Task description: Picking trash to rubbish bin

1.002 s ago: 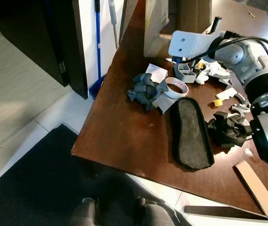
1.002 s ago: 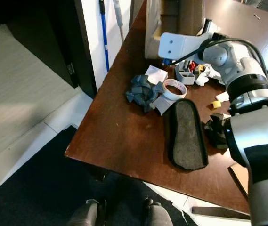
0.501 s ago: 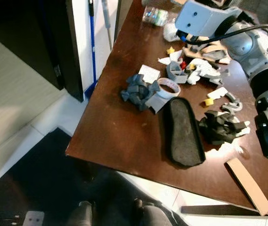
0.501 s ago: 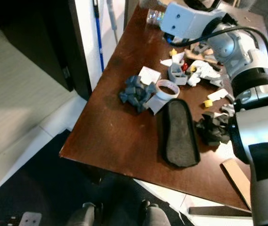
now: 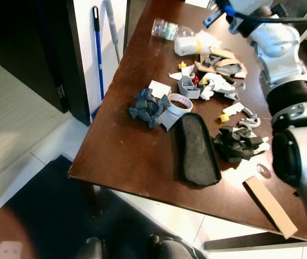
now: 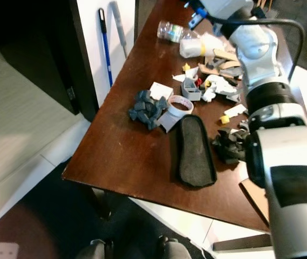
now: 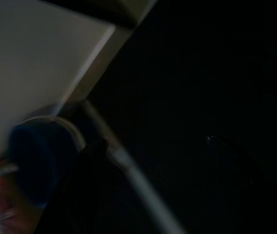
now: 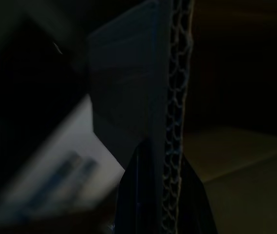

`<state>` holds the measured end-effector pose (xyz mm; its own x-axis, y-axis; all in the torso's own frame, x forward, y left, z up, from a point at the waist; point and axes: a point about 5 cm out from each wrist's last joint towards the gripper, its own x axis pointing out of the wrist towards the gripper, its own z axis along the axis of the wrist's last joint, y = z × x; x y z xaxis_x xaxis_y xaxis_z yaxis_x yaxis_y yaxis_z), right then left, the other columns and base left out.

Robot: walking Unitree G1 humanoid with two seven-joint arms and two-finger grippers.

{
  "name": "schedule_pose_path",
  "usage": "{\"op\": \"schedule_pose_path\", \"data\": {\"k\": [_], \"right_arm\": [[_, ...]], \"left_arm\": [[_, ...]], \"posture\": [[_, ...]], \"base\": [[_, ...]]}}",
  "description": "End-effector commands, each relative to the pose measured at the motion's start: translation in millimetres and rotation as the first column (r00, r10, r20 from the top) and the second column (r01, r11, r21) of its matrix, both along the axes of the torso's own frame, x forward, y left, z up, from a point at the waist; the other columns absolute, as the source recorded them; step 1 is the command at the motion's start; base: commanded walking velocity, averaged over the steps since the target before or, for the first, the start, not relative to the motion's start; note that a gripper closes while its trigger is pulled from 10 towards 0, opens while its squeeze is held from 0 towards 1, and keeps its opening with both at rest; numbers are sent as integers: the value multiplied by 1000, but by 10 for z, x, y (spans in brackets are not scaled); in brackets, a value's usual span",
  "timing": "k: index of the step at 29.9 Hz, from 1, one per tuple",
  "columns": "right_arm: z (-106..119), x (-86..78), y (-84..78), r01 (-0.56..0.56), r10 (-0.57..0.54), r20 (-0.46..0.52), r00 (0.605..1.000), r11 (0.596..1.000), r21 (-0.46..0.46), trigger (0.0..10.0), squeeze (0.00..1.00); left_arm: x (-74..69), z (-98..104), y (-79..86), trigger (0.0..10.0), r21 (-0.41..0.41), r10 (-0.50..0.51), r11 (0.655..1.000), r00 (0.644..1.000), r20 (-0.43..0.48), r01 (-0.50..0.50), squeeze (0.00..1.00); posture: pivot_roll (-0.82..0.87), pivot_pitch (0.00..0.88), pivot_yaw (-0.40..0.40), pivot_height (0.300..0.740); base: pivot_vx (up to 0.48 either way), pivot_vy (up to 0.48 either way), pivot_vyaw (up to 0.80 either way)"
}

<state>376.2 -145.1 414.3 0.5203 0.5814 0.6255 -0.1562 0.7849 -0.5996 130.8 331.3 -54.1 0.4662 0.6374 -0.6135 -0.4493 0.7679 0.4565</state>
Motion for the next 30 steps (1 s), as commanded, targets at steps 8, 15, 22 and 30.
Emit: {"op": "schedule_pose_path", "data": {"k": [8,15,22,30], "right_arm": [[-109,-134,97,-294,299,-43,953,950,101,0,0],[-399,-391,384,-603,618,-123,777,786,140,0,0],[-610,-527,559,-712,739,-162,655,674,195,0,0],[-900,-669,825,-760,811,-254,527,584,284,10000,0]], "left_arm": [[155,-25,-170,10000,-245,119,967,971,206,-66,0],[144,-165,-438,10000,-357,87,934,982,169,-21,0],[-7,-282,-564,10000,-393,62,919,994,87,-23,0],[-71,-365,-719,10000,-441,2,897,1000,29,11,0]], "posture": [[143,155,-88,740],[139,140,-72,740],[142,126,-62,740],[143,105,-54,740]], "base": [[0,0,0],[0,0,0],[0,0,0],[0,0,0]]}}
